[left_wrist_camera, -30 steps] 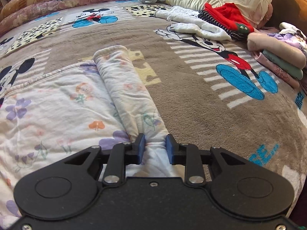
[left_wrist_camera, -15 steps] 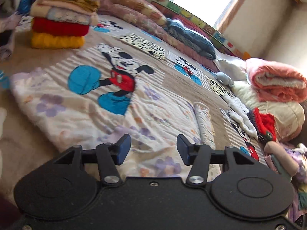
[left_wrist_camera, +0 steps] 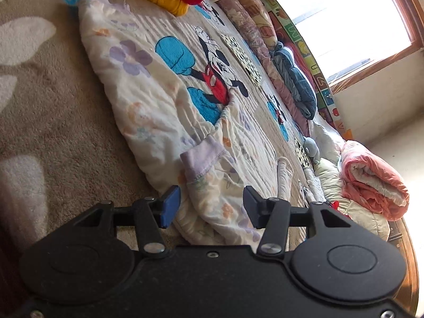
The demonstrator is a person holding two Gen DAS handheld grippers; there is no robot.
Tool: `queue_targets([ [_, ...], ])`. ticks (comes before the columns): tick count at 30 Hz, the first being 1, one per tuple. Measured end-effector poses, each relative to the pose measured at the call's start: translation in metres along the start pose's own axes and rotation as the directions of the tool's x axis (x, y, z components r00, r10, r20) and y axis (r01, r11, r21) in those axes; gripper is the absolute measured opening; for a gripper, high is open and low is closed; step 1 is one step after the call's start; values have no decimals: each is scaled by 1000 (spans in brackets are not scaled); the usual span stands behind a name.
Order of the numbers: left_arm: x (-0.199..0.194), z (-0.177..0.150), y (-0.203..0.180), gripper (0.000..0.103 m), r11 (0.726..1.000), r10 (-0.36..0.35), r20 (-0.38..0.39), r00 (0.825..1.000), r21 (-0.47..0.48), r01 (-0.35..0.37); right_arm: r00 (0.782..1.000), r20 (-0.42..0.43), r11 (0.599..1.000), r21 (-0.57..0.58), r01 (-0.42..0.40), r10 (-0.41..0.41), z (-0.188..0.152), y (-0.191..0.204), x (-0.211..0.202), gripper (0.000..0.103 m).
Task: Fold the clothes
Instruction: 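Grasp the purple-cuffed sleeve of the cream garment with the left gripper, then lift the sleeve, lay it along the garment and open the left gripper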
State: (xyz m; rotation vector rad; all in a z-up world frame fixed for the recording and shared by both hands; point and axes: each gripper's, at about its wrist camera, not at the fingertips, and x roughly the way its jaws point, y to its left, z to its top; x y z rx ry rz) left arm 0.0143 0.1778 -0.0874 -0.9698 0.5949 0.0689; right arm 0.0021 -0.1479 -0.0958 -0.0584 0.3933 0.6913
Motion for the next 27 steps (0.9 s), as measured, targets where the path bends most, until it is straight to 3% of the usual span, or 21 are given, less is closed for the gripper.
queue_targets([
  [2,2,0,0,48,1000,2,14,1000,10,-2,1000,-2,1000,-2,-5,5,0,0,0,99],
  [7,7,-2,-2,27,998,37,29,999,55,-39,1000,-11,1000,-12,-20,20,-2,2,5,99],
  [9,8,-2,-6,11,996,27,31,999,79,-29,1000,-13,1000,-13,-26,25,-2,2,7,99],
  [18,8,10,-73,8,969,-116,57,992,224,100,999,-20,998,-25,-50,50,-2,3,20,99],
  [24,36,13,-122,7,949,-184,15,983,265,173,996,-45,997,-30,-75,73,-2,3,27,100],
  [27,62,6,-141,7,936,-172,-25,985,306,171,994,-56,995,-14,-97,96,0,1,29,100],
])
